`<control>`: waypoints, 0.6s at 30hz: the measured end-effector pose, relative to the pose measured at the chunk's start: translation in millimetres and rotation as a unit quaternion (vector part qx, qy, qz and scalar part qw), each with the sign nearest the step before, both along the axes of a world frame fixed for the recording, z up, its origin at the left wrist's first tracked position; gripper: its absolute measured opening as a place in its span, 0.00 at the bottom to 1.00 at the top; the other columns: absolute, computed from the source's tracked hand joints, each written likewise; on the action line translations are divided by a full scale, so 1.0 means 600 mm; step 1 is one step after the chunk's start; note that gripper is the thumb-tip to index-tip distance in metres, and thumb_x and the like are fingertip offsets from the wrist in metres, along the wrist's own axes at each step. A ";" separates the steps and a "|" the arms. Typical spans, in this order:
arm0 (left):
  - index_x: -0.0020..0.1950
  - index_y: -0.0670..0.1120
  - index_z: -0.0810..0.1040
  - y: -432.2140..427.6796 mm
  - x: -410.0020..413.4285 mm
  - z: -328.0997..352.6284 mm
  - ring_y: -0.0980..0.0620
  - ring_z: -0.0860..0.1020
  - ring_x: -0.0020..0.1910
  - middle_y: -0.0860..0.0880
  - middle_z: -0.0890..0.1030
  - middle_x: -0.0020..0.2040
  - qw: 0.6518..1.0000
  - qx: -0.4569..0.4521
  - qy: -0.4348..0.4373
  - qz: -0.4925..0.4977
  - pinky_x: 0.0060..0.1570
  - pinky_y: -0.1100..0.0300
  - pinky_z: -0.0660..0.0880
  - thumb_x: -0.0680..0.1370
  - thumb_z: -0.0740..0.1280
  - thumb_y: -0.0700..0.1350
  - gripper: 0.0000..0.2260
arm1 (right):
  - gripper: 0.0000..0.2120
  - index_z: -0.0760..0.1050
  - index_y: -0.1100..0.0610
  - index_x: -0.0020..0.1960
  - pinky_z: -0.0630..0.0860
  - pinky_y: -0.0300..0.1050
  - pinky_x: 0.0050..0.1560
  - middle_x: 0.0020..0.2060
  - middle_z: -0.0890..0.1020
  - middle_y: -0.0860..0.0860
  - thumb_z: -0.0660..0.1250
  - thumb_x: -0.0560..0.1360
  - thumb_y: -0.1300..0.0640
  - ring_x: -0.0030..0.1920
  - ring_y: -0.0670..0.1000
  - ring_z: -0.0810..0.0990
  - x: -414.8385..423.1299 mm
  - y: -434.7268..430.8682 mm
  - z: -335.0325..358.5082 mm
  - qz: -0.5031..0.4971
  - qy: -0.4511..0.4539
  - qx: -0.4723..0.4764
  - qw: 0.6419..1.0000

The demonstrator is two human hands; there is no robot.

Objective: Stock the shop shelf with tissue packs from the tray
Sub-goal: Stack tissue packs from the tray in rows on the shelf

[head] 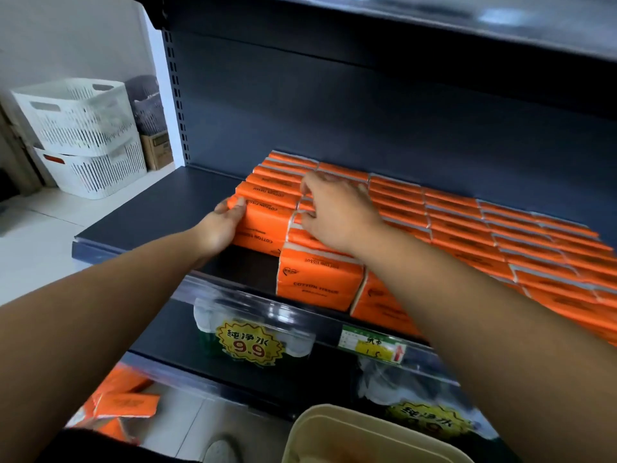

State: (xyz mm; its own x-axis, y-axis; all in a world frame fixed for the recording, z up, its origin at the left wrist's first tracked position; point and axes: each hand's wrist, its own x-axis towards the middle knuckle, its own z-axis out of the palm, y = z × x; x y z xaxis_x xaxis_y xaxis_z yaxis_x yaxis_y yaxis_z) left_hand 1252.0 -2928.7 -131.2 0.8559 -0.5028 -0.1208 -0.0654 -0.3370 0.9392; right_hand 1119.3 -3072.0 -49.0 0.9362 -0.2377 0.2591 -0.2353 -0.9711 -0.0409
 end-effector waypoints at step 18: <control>0.77 0.45 0.56 -0.075 -0.211 0.183 0.44 0.60 0.75 0.41 0.60 0.76 0.906 0.211 -0.323 -0.171 0.70 0.59 0.58 0.77 0.66 0.44 0.32 | 0.31 0.61 0.52 0.74 0.67 0.50 0.69 0.72 0.68 0.55 0.66 0.74 0.46 0.70 0.57 0.68 -0.284 -0.130 0.032 -0.091 0.068 0.046 0.992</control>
